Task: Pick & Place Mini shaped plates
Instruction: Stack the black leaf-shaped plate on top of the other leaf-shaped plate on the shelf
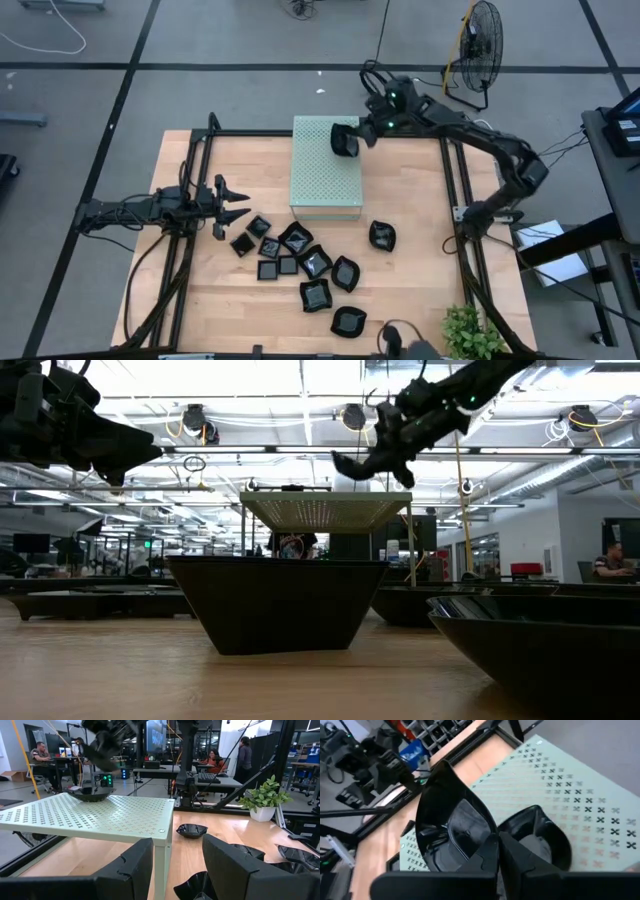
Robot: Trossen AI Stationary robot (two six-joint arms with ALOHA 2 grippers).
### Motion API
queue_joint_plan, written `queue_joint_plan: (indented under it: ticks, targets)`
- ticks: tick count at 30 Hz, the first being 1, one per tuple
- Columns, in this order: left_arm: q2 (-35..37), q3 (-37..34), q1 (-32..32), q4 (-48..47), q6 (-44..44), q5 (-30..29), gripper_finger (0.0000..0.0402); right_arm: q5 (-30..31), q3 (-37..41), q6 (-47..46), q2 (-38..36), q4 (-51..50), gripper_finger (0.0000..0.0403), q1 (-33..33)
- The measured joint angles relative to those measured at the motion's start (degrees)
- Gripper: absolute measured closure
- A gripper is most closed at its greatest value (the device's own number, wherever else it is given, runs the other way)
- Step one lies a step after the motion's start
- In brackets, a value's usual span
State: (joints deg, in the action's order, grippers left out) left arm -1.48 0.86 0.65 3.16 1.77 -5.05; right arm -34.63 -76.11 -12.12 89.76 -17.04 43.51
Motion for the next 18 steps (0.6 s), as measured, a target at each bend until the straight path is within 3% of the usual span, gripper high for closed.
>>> queue_joint_plan:
  ticks: [7, 14, 18]
  targets:
    - [-0.01, 0.0, -0.01, 0.0, 0.01, -0.01, 0.0227, -1.4, -0.11, 4.42, 2.49, -1.56, 0.0401, 1.59]
    - [-0.01, 0.0, 0.01, 0.0, 0.01, 0.01, 0.0227, -1.27, -0.13, 5.75, 2.42, -1.23, 0.0375, 1.37]
    - [0.01, 0.0, -0.01, 0.0, 0.01, -0.01, 0.0227, 2.34, -0.13, 5.8, 2.42, -1.25, 0.0355, 1.02]
